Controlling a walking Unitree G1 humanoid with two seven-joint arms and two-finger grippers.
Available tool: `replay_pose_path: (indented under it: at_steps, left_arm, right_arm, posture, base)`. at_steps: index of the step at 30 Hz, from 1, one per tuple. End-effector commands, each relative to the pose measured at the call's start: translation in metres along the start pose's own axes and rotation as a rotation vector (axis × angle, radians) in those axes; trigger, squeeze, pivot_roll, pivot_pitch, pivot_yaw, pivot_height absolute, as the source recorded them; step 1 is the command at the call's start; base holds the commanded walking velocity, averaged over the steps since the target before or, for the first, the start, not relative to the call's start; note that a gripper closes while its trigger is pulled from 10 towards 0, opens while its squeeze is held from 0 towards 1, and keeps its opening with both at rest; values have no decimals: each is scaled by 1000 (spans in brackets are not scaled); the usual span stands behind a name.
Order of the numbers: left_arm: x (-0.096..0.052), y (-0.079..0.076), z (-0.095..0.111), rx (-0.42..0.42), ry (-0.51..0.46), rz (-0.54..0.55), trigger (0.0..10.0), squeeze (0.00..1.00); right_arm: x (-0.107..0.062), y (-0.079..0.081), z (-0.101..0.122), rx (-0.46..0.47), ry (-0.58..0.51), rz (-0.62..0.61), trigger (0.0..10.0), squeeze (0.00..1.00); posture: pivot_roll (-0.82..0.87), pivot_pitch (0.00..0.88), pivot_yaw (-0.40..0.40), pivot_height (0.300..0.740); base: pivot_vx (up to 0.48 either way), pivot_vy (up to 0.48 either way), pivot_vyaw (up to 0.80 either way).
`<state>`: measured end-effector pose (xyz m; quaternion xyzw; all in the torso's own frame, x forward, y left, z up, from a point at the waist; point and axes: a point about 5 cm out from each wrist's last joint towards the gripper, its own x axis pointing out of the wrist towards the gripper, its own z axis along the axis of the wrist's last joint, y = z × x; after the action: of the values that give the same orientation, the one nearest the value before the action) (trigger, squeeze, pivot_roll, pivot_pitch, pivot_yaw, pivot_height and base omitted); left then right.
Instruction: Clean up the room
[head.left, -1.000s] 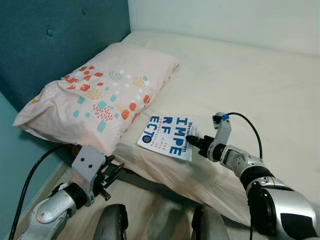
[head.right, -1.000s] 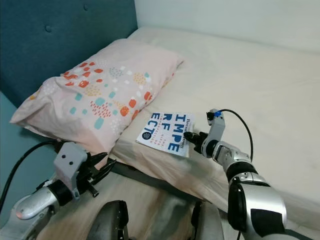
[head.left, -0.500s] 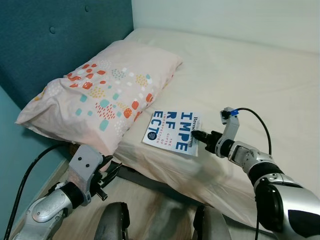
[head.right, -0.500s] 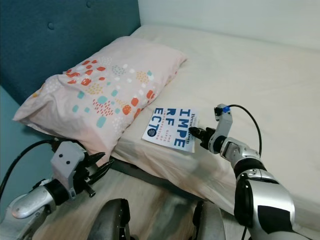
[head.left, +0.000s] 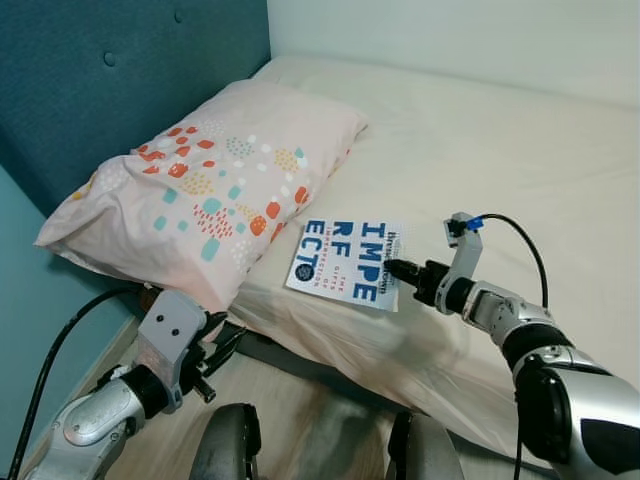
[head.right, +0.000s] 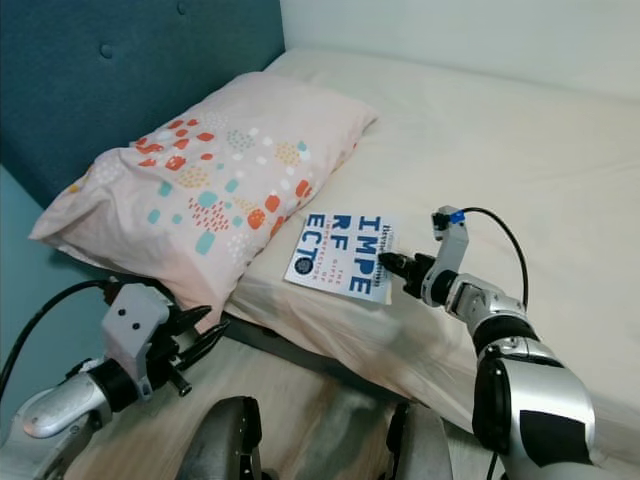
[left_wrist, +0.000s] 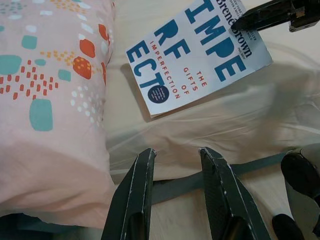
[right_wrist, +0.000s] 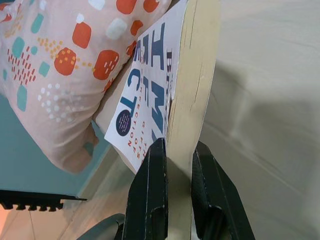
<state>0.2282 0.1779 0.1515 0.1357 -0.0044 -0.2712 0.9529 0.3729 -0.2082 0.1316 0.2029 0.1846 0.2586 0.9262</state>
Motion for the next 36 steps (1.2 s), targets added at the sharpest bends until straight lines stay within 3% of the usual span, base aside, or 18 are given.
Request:
replay_pose_path:
  at_steps: [1, 8, 9, 11, 12, 14, 15, 23, 29, 33, 34, 36]
  left_arm:
    - [-4, -3, 0, 16, 17, -23, 10000, 0]
    - [-3, -3, 3, 15, 13, -28, 10000, 0]
    - [-4, -3, 4, 16, 13, -30, 10000, 0]
    - [-4, -3, 4, 16, 13, -31, 10000, 0]
    - [-4, -3, 4, 16, 13, -31, 10000, 0]
    - [-3, -3, 4, 15, 13, -31, 10000, 0]
    - [-3, -4, 5, 13, 11, -35, 10000, 0]
    - [0, -8, 6, 7, 5, -46, 10000, 0]
    - [14, -20, 8, -22, -38, -73, 10000, 0]
    - [23, -25, 9, -39, -62, -78, 10000, 0]
    - [31, -31, 9, -59, -86, -85, 10000, 0]
    - [31, -31, 9, -59, -86, -85, 10000, 0]
  right_arm:
    - [0, 0, -4, 6, 24, 1, 10000, 0]
    - [0, -1, -5, 7, 18, -12, 10000, 0]
    - [0, -2, -4, 8, 15, -17, 10000, 341]
    - [0, -2, -4, 8, 14, -18, 10000, 341]
    - [0, -2, -4, 4, 12, -26, 10000, 1000]
    - [0, -2, -4, -2, 10, -37, 10000, 1000]
    - [-1, -5, -2, -11, -5, -70, 10000, 0]
    - [-4, -9, 3, -18, -28, -102, 10000, 0]
    - [-22, -23, 12, -52, -35, -153, 10000, 0]
    - [-32, -29, 17, -43, -54, -129, 10000, 0]
    - [-42, -32, 14, -56, -26, -44, 10000, 0]
    - [-42, -32, 14, -56, -26, -44, 10000, 0]
  posture:
    - [288, 232, -16, 575]
    - [294, 239, -11, 575]
    - [294, 241, -11, 575]
    - [294, 241, -11, 575]
    - [294, 243, -11, 575]
    - [293, 243, -10, 575]
    - [291, 242, -10, 575]
    - [281, 239, -5, 575]
    - [212, 182, -15, 575]
    - [185, 164, -22, 575]
    - [129, 124, -34, 575]
    - [129, 124, -34, 575]
  base:
    - [0, 0, 0]
    - [0, 0, 0]
    - [0, 0, 0]
    - [0, 0, 0]
    - [0, 0, 0]
    - [0, 0, 0]
    - [0, 0, 0]
    - [0, 0, 0]
    - [0, 0, 0]
    - [0, 0, 0]
    - [0, 0, 0]
    - [0, 0, 0]
